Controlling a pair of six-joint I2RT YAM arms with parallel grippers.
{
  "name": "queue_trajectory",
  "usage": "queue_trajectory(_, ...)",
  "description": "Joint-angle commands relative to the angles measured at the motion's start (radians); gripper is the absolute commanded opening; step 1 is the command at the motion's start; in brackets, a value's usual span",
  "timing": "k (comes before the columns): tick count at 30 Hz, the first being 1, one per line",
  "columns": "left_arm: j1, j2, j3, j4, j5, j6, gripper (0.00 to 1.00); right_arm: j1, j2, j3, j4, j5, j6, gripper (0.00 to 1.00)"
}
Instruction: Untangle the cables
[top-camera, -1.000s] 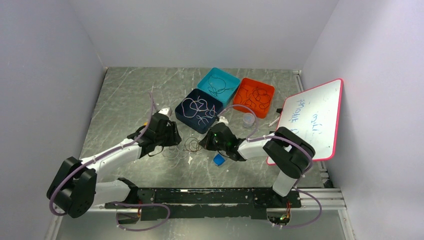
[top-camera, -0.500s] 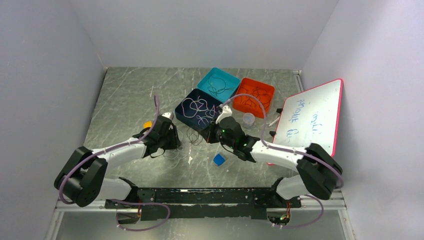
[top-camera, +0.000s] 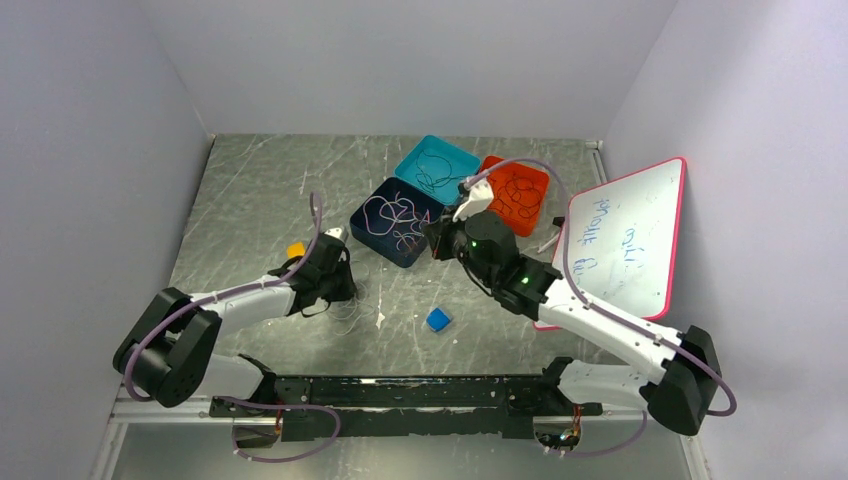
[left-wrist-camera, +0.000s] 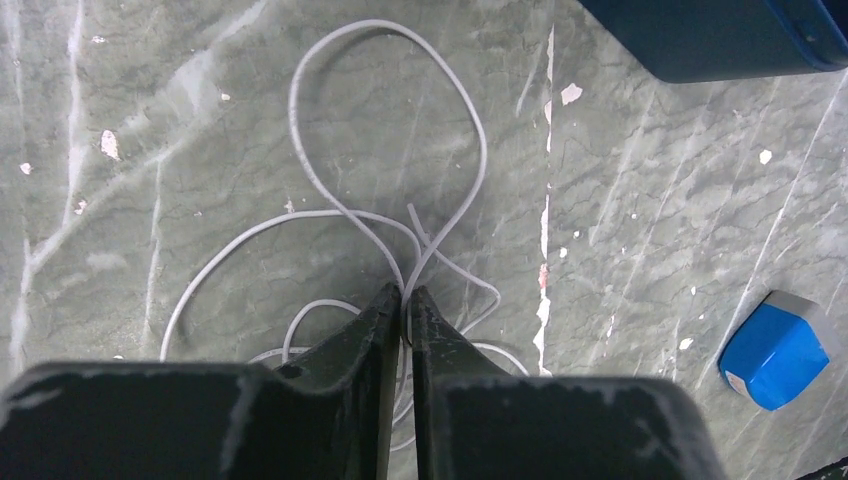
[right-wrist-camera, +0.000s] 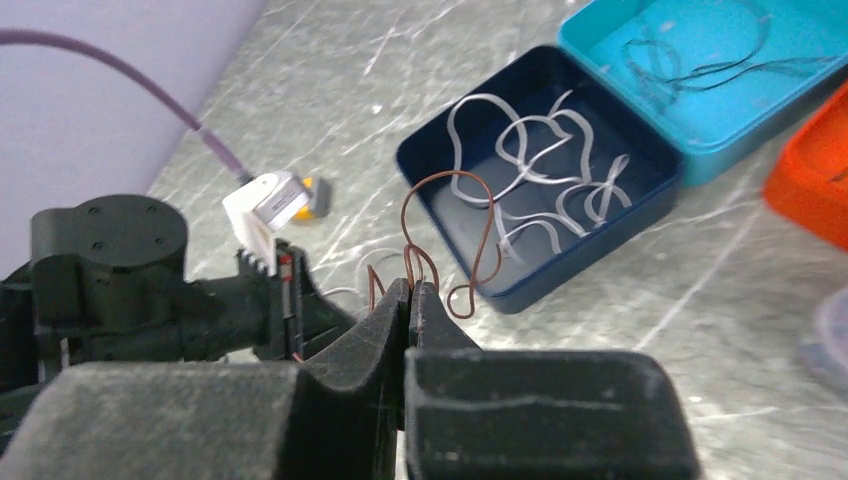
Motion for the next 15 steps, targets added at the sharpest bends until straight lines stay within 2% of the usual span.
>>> queue_trajectory(1, -0.005, -0.008, -0.014, 0.029, 0.002, -0.008, 0.14, 0.004, -0.037, 0.074, -0.149, 0.145, -0.109, 0.0)
queue_trajectory(7, -0.004, -0.025, -0.01, 0.019, -0.003, -0.004, 0.07, 0.002, -0.035, 0.192, -0.256, 0.279, -0.188, 0.0)
queue_trajectory(15, -0.004, -0.072, -0.001, -0.01, -0.019, 0.002, 0.07, -0.04, 0.027, 0.305, -0.397, 0.382, -0.256, 0.0)
